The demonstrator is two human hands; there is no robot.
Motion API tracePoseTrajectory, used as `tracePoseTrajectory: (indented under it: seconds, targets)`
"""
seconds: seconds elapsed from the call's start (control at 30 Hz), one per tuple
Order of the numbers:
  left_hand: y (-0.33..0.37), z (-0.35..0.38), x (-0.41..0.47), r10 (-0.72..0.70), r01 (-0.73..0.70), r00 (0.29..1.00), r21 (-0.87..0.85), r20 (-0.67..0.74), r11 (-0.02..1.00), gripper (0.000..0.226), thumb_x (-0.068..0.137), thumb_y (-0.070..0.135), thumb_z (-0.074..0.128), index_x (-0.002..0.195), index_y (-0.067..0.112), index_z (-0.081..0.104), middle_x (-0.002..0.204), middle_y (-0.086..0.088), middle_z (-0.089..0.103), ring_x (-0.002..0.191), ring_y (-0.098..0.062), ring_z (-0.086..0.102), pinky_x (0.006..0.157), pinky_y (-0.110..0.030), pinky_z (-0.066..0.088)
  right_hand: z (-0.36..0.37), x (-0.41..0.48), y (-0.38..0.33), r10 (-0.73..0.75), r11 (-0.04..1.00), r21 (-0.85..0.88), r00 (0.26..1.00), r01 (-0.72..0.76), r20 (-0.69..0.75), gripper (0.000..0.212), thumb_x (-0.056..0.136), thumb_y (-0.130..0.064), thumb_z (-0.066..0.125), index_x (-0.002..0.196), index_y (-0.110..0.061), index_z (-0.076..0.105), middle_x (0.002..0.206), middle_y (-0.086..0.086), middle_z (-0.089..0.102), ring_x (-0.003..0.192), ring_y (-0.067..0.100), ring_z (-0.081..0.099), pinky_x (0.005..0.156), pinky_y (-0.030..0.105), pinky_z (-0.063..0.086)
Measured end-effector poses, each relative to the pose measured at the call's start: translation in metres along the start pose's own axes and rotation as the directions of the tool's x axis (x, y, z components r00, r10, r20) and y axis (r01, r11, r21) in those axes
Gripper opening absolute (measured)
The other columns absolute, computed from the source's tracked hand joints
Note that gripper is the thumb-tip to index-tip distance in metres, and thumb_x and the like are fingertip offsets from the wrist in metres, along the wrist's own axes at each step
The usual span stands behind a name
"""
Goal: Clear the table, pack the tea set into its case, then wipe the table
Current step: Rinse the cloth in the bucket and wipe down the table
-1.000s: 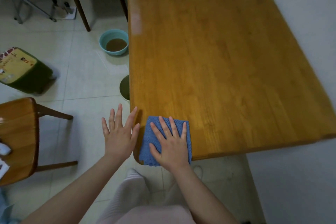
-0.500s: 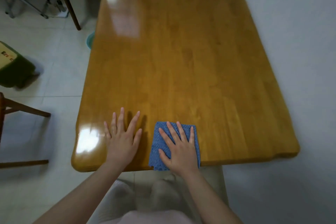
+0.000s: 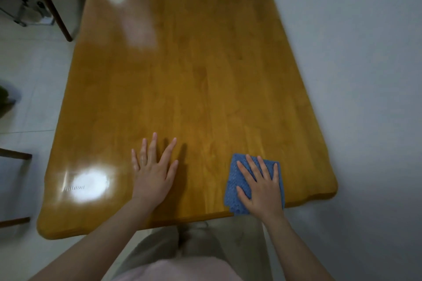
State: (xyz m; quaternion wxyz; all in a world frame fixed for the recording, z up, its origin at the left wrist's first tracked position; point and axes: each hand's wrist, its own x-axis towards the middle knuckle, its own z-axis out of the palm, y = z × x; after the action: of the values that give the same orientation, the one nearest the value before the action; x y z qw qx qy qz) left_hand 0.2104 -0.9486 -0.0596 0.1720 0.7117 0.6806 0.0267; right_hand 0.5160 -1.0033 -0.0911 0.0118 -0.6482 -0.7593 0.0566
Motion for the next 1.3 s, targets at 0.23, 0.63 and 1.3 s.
tracePoseTrajectory:
  seconds: [0.23, 0.63, 1.3]
  targets:
    - [0.048, 0.009, 0.007, -0.03, 0.03, 0.999, 0.008, -0.026, 1.0, 0.061, 0.092, 0.061, 0.008, 0.151, 0.045, 0.008, 0.163, -0.004, -0.003, 0.148, -0.028, -0.01, 0.117, -0.053, -0.007, -0.007, -0.004, 0.064, 0.076, 0.997, 0.025, 0.997, -0.076, -0.004, 0.063, 0.094, -0.06, 0.032, 0.15, -0.031, 0.035, 0.159, -0.003, 0.027, 0.148, 0.025, 0.022, 0.115, 0.065, 0.01]
    - [0.138, 0.04, -0.015, -0.143, 0.143, 0.989, -0.016, -0.043, 0.99, 0.062, 0.089, 0.063, 0.005, 0.149, 0.048, 0.003, 0.162, -0.003, -0.006, 0.148, -0.027, -0.012, 0.117, -0.055, -0.005, -0.019, -0.005, 0.16, 0.125, 0.992, 0.026, 0.992, -0.126, 0.023, 0.067, 0.09, -0.059, 0.034, 0.15, -0.032, 0.033, 0.159, -0.003, 0.026, 0.146, 0.027, 0.023, 0.115, 0.065, 0.008]
    - [0.088, 0.023, -0.043, -0.255, 0.271, 0.947, 0.059, -0.193, 0.961, 0.059, 0.094, 0.057, 0.017, 0.151, 0.044, 0.013, 0.162, -0.006, 0.005, 0.149, -0.031, 0.001, 0.117, -0.056, 0.002, -0.016, 0.091, 0.098, 0.237, 0.972, -0.02, 0.967, -0.236, 0.094, 0.077, 0.087, -0.072, 0.002, 0.155, -0.036, 0.003, 0.164, -0.002, -0.001, 0.15, 0.025, -0.005, 0.114, 0.063, -0.009]
